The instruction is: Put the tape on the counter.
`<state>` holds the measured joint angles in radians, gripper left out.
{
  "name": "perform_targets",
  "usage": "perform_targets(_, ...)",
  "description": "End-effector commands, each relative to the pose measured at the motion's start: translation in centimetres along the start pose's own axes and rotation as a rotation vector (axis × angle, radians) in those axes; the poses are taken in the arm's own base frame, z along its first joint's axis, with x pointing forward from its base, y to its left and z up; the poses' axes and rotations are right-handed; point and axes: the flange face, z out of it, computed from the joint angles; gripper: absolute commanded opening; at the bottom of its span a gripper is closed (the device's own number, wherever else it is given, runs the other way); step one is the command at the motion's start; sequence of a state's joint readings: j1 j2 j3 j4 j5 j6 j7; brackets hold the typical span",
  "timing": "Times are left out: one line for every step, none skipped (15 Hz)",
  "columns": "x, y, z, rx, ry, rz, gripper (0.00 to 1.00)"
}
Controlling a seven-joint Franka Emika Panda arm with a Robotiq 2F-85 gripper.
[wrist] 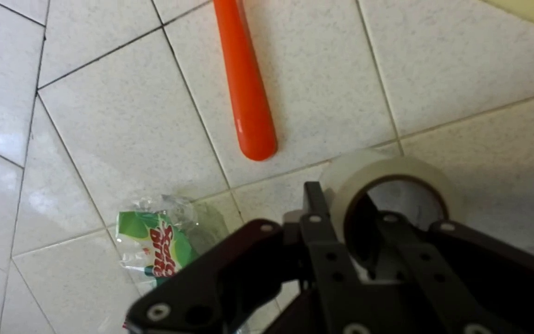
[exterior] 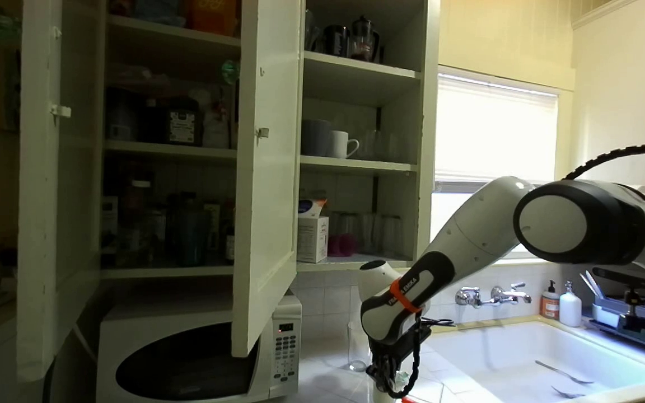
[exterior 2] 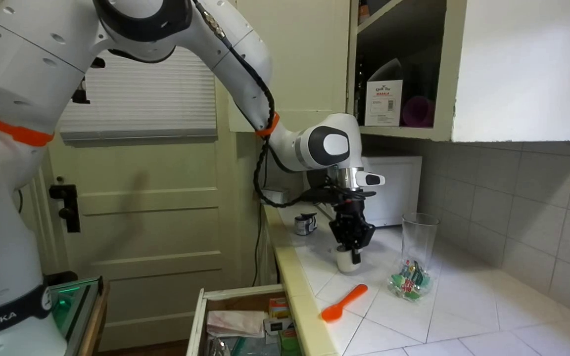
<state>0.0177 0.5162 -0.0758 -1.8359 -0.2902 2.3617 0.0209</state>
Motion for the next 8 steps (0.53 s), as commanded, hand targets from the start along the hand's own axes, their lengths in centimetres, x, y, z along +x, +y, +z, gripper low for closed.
perform_targets(0.0, 0.2, 0.7, 0.015, -0.019, 0.034, 0.43)
perform_targets(-0.2, 0.3, 0.6, 0.013, -0.021, 0.034, 0.48)
perform_targets(-0.4, 0.7, 0.3, 0.0, -0.02, 0.035, 0.56)
perform_targets(-0.8, 1.3, -0.3, -0.014, -0.016, 0.057, 0.63)
perform_targets(-1.5, 1.9, -1.1, -0.017, -0.011, 0.073, 0.7)
perform_targets(-2.3, 2.5, -2.1, -0.019, -0.005, 0.09, 0.79)
perform_targets(-3.5, 3.1, -3.3, -0.016, -0.017, 0.118, 0.86)
perform_targets(-4.5, 3.5, -4.3, -0.01, -0.03, 0.144, 0.94)
